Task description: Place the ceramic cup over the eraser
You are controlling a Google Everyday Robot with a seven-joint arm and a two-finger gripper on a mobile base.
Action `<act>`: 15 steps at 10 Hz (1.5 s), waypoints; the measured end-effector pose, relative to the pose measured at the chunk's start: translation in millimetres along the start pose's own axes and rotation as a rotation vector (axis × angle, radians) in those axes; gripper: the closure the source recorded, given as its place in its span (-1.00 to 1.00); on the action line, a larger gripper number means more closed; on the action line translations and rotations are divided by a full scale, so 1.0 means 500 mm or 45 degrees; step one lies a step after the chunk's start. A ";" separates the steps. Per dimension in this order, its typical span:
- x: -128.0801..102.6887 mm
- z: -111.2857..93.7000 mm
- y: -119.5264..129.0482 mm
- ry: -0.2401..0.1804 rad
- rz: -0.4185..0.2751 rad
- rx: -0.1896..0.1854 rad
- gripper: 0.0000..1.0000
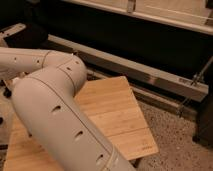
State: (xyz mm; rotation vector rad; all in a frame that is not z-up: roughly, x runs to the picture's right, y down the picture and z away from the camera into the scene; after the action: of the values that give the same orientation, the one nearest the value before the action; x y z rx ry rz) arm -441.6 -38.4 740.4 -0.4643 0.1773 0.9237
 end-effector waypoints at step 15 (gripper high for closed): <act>0.067 0.151 0.057 0.112 -0.101 -0.062 -0.60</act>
State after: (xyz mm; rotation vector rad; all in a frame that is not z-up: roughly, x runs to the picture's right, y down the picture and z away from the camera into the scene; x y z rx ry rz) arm -448.3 35.2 787.0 -0.5540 0.2148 0.8319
